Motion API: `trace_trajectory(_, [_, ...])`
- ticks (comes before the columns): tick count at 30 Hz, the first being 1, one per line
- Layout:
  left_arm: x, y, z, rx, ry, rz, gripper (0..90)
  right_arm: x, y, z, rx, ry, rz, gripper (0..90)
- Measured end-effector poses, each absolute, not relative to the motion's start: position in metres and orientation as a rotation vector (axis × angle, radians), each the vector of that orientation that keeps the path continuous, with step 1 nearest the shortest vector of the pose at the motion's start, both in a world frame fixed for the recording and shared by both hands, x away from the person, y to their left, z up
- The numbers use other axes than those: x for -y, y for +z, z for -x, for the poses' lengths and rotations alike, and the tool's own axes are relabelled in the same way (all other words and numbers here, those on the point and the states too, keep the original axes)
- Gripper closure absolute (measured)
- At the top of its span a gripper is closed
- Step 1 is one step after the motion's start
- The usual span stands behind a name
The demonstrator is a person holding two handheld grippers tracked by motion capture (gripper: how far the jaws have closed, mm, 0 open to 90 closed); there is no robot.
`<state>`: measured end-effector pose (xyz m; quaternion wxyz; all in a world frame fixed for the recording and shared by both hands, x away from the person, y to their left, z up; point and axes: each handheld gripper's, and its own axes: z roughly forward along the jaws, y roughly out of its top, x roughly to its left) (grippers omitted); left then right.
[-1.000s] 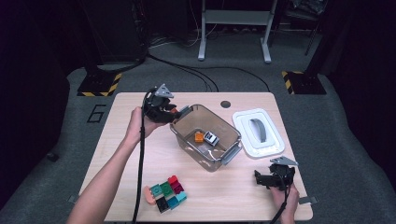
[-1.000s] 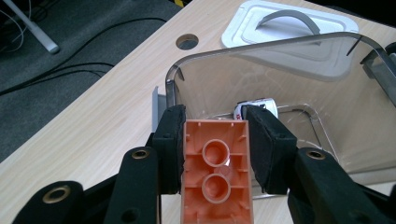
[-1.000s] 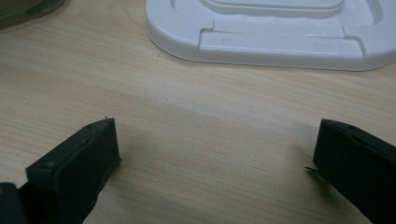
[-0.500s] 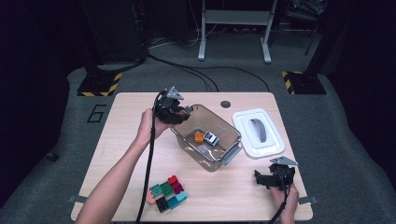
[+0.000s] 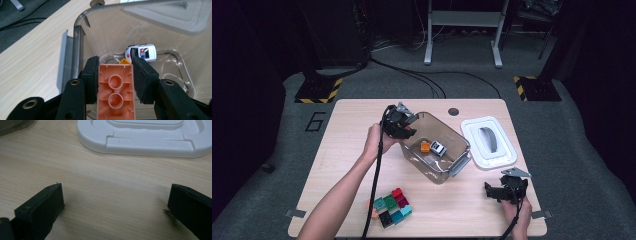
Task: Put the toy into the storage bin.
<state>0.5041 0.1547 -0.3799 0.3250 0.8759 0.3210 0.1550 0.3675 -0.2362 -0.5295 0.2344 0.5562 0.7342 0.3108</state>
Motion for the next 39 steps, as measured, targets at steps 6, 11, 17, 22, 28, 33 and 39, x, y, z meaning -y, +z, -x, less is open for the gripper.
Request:
trace_trajectory(6, [-0.156,-0.384,-0.506,-0.865,0.380,-2.306,58.6,0.236,-0.529,-0.367,-2.015,0.853,-1.527,0.0])
trace_trajectory(11, [-0.156,-0.384,-0.506,-0.872,0.373,-2.314,49.8,0.236,-0.529,-0.367,-2.016,0.853,-1.526,0.0])
trace_trajectory(17, [-0.163,-0.375,-0.498,-0.873,0.396,-2.289,35.0,0.236,-0.529,-0.367,-2.015,0.853,-1.527,0.0])
trace_trajectory(22, [-0.174,-0.361,-0.484,-0.866,0.419,-2.264,24.5,0.236,-0.529,-0.367,-2.015,0.853,-1.527,0.0])
trace_trajectory(28, [-0.191,-0.352,-0.463,-0.863,0.443,-2.234,18.4,0.236,-0.529,-0.367,-2.014,0.852,-1.528,0.0])
trace_trajectory(33, [-0.206,-0.358,-0.449,-0.870,0.443,-2.243,15.7,0.236,-0.529,-0.367,-2.012,0.851,-1.529,0.0])
trace_trajectory(39, [-0.227,-0.373,-0.429,-0.899,0.436,-2.225,15.1,0.236,-0.529,-0.367,-2.012,0.852,-1.529,0.0])
